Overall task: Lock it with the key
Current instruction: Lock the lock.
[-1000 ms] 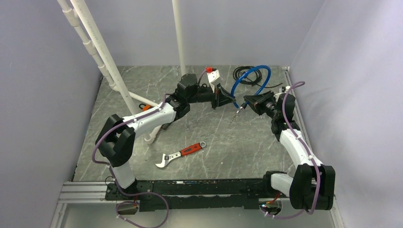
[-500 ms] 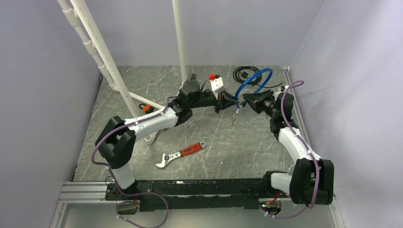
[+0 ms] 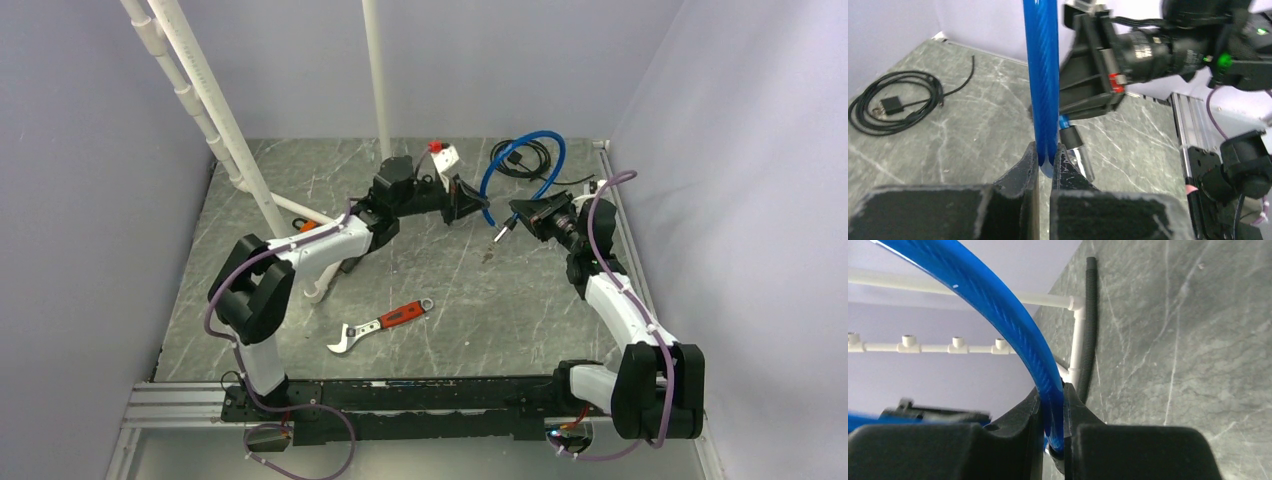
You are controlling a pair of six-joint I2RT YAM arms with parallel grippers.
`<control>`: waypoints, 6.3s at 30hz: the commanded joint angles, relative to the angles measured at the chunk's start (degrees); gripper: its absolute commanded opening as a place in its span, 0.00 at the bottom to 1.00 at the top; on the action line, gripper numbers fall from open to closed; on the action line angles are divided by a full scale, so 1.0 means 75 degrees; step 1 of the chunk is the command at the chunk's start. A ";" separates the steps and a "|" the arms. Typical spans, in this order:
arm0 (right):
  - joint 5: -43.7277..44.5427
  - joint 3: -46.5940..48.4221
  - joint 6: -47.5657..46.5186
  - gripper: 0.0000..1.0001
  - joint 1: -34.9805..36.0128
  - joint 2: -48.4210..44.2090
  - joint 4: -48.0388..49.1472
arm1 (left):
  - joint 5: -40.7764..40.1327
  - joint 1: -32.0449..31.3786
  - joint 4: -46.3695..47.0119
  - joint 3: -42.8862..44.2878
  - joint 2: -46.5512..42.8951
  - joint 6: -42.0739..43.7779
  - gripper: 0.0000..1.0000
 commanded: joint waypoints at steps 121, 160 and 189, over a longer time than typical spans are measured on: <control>-0.0482 0.0604 0.2409 0.00 0.0279 0.0950 0.3658 | -0.4746 -0.2388 -0.0390 -0.1586 -0.1587 1.0477 0.00; -0.0670 0.0587 0.2187 0.00 0.0280 0.1042 0.4738 | 0.1301 0.0858 -0.2181 0.1597 -0.1363 -0.1021 0.68; -0.0696 0.0874 0.2077 0.00 0.0508 0.1350 0.4687 | 0.1297 0.0533 -0.2352 0.2171 -0.0514 -0.0416 0.05</control>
